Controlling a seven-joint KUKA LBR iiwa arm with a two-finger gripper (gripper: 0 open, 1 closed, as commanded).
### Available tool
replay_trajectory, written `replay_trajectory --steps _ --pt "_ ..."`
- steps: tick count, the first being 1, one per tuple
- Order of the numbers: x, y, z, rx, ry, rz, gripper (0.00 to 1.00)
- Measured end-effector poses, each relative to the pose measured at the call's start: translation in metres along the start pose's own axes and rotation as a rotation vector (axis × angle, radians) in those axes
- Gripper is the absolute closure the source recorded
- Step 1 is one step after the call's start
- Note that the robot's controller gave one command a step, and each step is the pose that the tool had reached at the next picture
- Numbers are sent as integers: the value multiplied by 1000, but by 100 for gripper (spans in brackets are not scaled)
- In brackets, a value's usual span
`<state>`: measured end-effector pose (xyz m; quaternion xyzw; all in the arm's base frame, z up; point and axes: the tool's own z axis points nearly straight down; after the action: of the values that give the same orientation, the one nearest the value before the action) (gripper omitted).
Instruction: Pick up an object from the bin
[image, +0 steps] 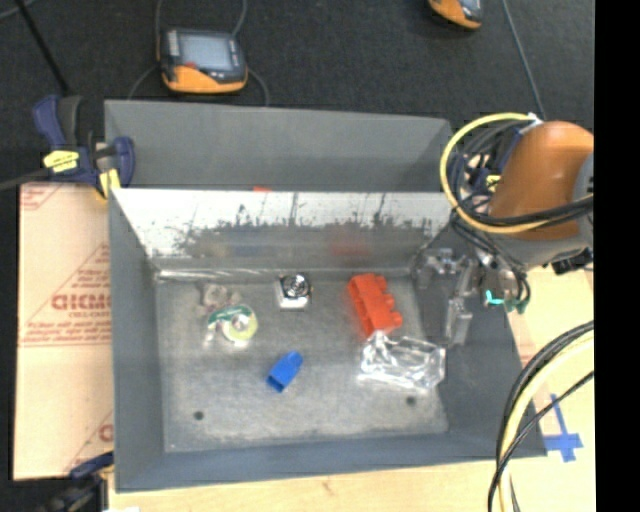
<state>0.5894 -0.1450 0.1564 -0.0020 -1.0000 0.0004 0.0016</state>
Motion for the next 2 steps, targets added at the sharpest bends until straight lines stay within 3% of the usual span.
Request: replay_trajectory --steps 1,2 --pt "108 16 87 2 -11 -99 0" --pt "112 41 55 2 -11 -176 0"
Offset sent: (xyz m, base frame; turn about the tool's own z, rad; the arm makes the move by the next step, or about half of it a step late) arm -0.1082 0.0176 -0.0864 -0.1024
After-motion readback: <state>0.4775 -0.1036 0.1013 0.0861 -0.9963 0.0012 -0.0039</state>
